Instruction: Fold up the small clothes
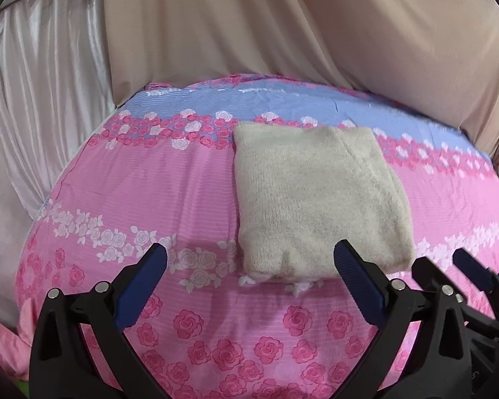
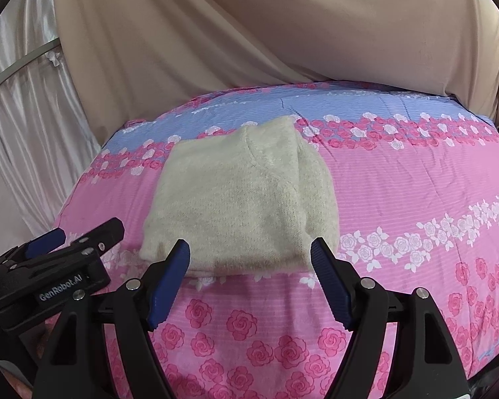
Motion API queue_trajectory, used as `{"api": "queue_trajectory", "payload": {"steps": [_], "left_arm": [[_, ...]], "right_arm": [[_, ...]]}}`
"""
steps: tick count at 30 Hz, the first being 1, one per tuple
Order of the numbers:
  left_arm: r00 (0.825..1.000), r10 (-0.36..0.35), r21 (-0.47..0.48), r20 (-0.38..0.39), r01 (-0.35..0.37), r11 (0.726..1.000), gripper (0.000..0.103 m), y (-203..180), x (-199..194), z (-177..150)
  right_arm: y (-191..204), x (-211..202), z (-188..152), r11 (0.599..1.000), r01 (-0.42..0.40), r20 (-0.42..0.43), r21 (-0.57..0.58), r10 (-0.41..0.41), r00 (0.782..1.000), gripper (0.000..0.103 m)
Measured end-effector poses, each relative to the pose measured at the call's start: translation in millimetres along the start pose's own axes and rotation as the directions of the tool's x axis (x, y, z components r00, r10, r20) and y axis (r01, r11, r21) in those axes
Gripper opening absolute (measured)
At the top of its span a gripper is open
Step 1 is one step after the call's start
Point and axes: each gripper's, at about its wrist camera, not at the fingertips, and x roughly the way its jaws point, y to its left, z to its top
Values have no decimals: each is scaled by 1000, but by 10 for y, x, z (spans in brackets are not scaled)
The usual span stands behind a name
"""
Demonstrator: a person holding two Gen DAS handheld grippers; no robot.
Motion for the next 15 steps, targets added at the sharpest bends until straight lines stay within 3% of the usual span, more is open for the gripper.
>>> {"api": "queue_trajectory", "payload": {"steps": [4, 8, 15], "left_arm": [[1000, -15, -16, 6, 15, 1000, 97, 29, 1, -3], [1000, -12, 15, -13, 12, 1000, 84, -38, 24, -21], [1000, -10, 17, -29, 11, 1000, 84, -41, 52, -30]], "right_arm": [[15, 4, -11, 1000, 6, -6, -7, -6, 1000, 73], [46, 7, -15, 1000, 13, -9, -14, -13, 1000, 74], [55, 25, -16, 1000, 16, -15, -12, -16, 1000, 74]]}}
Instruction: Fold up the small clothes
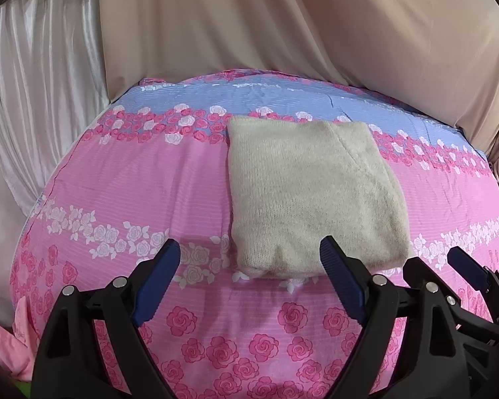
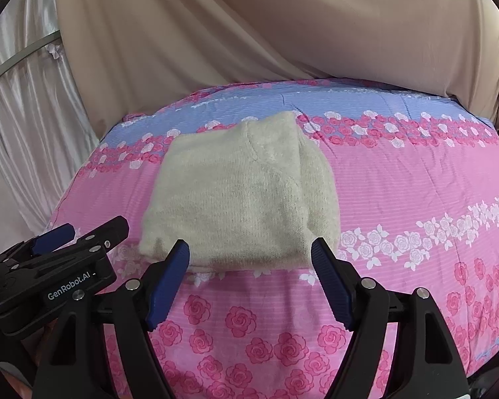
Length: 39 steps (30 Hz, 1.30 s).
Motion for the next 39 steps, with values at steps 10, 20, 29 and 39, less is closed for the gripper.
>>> {"api": "queue_trajectory", "payload": {"steps": [10, 20, 29, 39], "left_arm": [[1000, 5, 1, 3, -5, 1000, 83, 11, 15, -3], [1000, 8, 0, 4, -8, 1000, 83, 23, 19, -8], [1000, 8, 0, 3, -8, 1000, 83, 36, 28, -9], [1000, 10, 2, 5, -10, 1000, 83, 35, 30, -11]], "right_arm": [[6, 12, -3, 1000, 1, -1, 0, -1, 1000, 74], [8, 12, -1, 1000, 0, -1, 1, 0, 1000, 74], [3, 16, -7, 1000, -1, -4, -1, 1, 1000, 74], [-5, 18, -24, 1000, -1, -4, -2, 1, 1000, 74]]}}
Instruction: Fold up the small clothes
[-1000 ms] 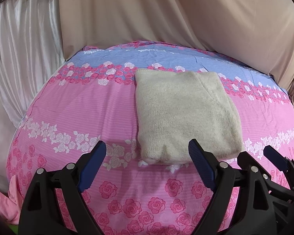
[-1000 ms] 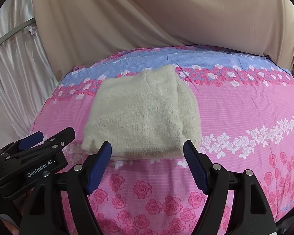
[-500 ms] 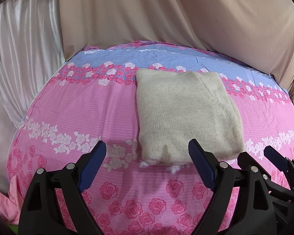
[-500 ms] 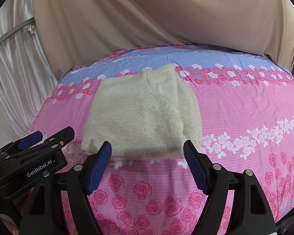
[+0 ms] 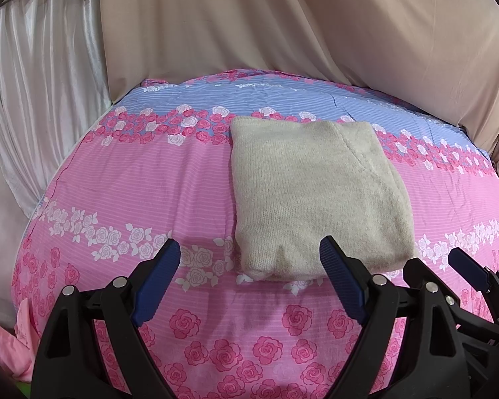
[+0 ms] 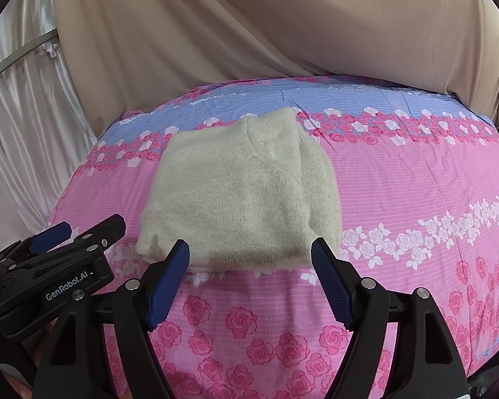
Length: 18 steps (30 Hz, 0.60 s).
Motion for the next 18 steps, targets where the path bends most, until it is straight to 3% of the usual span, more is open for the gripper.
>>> {"api": "queue_trajectory", "payload": {"steps": [18], "left_arm": [[1000, 25, 15, 15, -26, 1000, 83, -16, -31, 17]], "right_arm": [[-11, -1, -15, 1000, 2, -1, 0, -2, 1000, 74]]}}
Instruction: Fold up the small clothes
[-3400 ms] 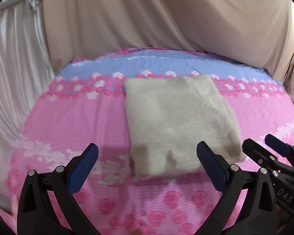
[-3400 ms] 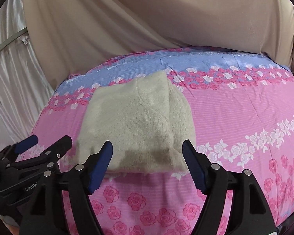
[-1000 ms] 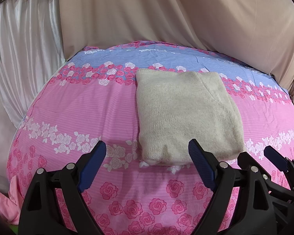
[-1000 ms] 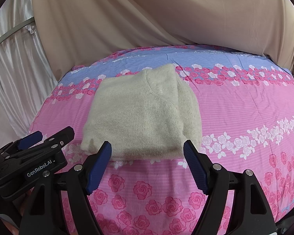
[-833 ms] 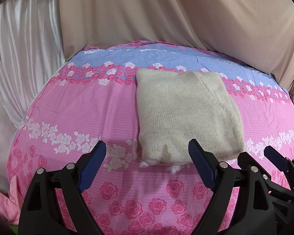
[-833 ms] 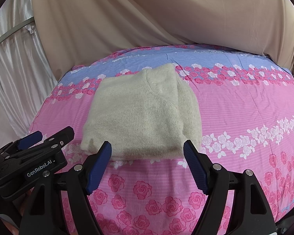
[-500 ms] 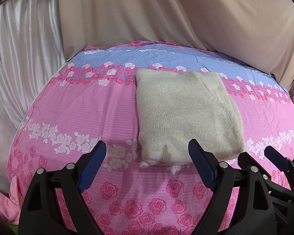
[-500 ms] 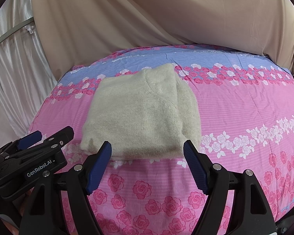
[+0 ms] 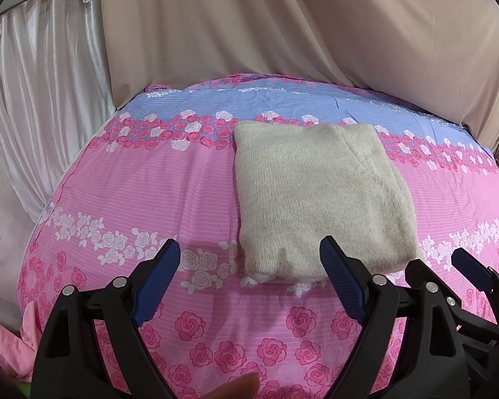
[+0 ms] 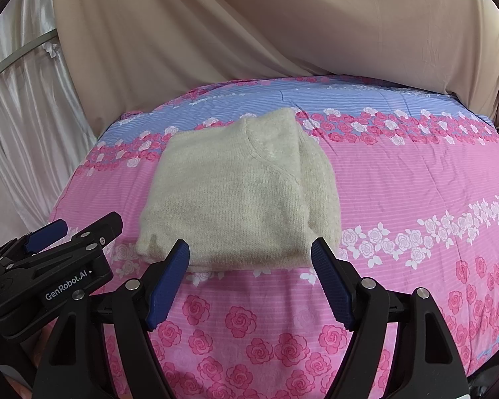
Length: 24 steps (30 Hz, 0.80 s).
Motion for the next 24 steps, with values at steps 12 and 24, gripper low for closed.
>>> {"api": "queue_trajectory", "payload": {"steps": [12, 24], "left_arm": [[1000, 15, -6, 18, -15, 1000, 86, 8, -25, -3], [1000, 9, -9, 12, -9, 1000, 85, -13, -13, 6]], "right_arm": [[1, -18, -3, 1000, 2, 10, -3, -2, 1000, 74], [-5, -16, 5, 1000, 5, 7, -8, -5, 1000, 74]]}}
